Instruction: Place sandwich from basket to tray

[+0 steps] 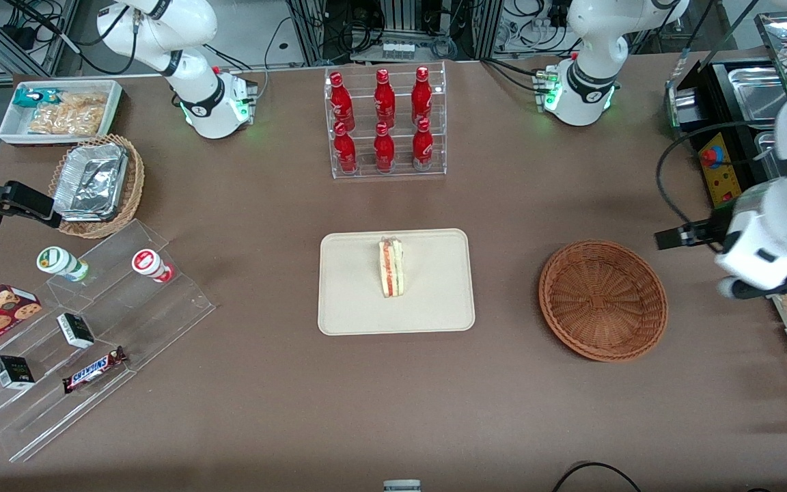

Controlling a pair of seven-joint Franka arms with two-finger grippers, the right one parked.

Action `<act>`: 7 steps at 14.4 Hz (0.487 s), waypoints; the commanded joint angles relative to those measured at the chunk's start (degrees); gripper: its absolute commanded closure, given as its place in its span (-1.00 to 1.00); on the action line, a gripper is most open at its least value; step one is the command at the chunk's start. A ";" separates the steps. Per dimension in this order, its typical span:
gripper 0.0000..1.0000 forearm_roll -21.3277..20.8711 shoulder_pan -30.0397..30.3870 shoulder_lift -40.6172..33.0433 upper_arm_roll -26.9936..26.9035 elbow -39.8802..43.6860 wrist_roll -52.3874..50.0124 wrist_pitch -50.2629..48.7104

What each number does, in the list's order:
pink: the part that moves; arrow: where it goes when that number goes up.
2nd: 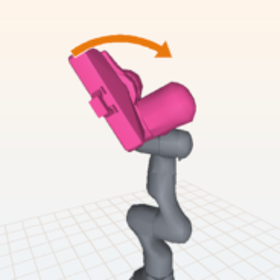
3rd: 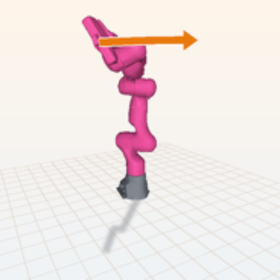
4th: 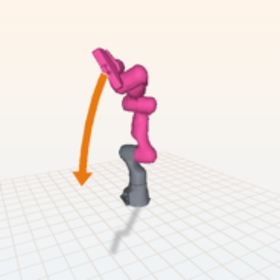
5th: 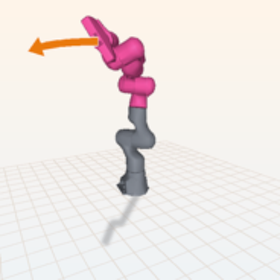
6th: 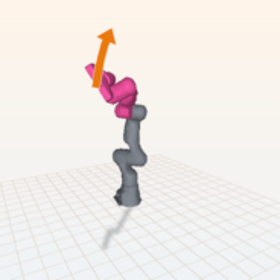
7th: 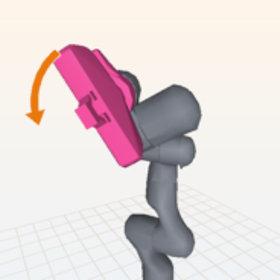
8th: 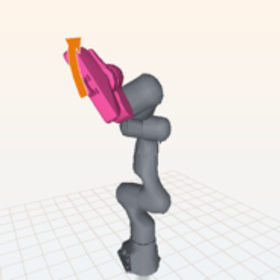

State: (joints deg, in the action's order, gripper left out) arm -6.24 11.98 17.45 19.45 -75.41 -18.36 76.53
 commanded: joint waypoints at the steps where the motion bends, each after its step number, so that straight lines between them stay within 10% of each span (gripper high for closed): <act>1: -1.00 0.61 0.50 -5.74 0.50 -6.31 -0.28 1.07; 7: -1.00 3.78 -6.61 -17.18 -7.75 -14.32 0.94 2.04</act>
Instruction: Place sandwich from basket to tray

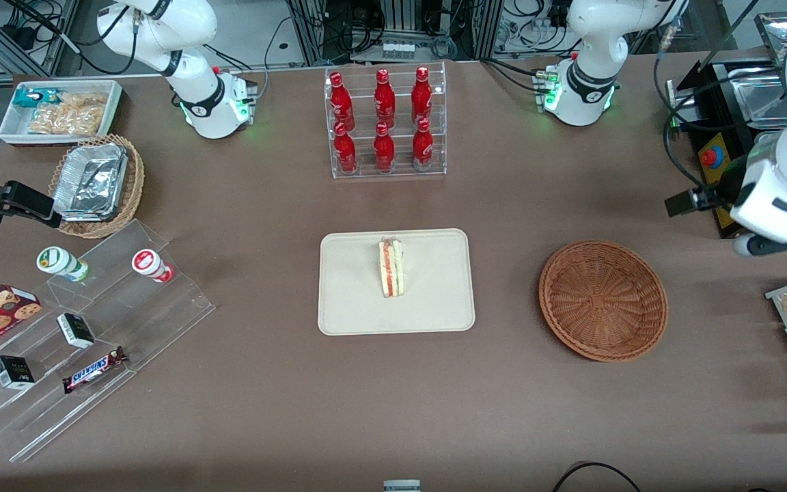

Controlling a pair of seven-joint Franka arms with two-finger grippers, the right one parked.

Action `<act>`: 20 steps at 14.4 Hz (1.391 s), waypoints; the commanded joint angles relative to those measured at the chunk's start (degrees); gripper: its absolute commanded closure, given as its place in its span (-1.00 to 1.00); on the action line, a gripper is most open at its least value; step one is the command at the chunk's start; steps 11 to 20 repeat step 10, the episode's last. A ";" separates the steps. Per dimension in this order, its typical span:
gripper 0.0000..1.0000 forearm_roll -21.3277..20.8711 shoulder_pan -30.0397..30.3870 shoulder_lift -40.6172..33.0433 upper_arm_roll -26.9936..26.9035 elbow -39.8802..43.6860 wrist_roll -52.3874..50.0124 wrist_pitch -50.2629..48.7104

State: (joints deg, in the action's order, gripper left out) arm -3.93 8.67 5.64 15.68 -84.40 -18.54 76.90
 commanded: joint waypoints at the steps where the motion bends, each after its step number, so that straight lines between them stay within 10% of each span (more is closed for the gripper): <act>1: -1.00 1.81 -3.40 -5.64 -3.99 -4.98 1.31 1.50; 20: -1.00 2.61 -3.22 -5.38 -4.08 -4.63 1.93 2.64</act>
